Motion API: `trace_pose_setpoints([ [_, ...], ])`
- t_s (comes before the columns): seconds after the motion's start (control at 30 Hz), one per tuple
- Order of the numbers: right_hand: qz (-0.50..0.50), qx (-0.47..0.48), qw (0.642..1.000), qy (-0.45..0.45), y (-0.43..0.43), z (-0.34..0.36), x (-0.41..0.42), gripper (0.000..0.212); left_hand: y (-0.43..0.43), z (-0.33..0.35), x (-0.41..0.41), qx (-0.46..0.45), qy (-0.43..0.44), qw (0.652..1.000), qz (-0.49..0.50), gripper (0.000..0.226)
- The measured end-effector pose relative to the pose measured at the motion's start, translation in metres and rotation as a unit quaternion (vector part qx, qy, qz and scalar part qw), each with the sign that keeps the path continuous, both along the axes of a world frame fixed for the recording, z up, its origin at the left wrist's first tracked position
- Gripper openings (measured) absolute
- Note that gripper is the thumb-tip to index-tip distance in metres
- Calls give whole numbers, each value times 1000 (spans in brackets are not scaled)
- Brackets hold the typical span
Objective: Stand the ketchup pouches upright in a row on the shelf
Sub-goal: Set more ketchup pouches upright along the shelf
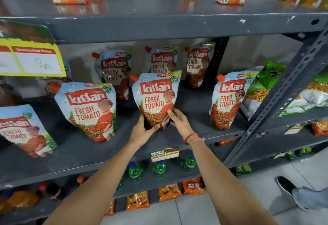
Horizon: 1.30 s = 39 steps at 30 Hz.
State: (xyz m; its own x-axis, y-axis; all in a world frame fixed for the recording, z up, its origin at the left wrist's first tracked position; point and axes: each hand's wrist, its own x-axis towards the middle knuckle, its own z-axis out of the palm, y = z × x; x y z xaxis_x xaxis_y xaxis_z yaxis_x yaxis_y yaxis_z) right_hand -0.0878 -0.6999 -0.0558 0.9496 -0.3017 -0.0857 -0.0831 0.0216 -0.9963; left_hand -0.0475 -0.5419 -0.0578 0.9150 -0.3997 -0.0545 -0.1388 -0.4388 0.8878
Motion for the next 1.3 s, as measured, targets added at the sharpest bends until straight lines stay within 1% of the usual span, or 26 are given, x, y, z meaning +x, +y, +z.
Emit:
trace_pose_setpoints([
  [0.1,1,-11,1000,-18,-12,-7,-19,23,-5,-5,-10,15,-27,1000,-4,76],
  [0.27,-18,-31,999,-33,-32,-15,-47,23,-23,-15,-39,3,-66,998,0,71],
  [0.37,-28,-34,998,-38,-36,-16,-58,20,-32,-23,-51,9,-98,995,12,70],
  [0.43,-35,-34,998,-42,-36,-17,-62,21,-36,-25,-54,18,-116,993,19,70],
  [0.57,-42,-37,997,-44,-34,-18,-65,22,-36,-27,-53,25,-122,992,18,72],
  [0.63,-46,-42,997,-45,-33,-17,-65,18,-36,-26,-53,25,-122,992,14,71],
  [0.8,-61,-50,995,-58,-29,-13,-68,15,-35,-21,-46,48,-125,991,-21,73],
  [0.9,-75,-54,994,-49,-24,-11,-68,21,-31,-21,-44,66,-123,990,-33,73],
  [0.97,-122,-37,991,-45,-18,-13,-69,31,-28,-20,-44,75,-112,990,-48,75],
  [1.03,-228,-26,973,-33,-6,-17,-73,42,-22,-19,-48,52,-86,993,-58,76],
  [1.1,-349,-33,936,-35,15,-20,-79,36,-5,-17,-56,-1,-55,997,-50,74],
  [1.17,-429,-61,900,-52,40,-22,-83,26,20,-15,-64,-59,-47,997,-22,64],
  [1.23,-444,-104,887,-65,74,-24,-80,20,62,-17,-66,-114,-49,992,34,49],
  [1.3,-423,-130,893,-85,106,-24,-73,17,104,-20,-63,-143,-68,983,97,34],
])
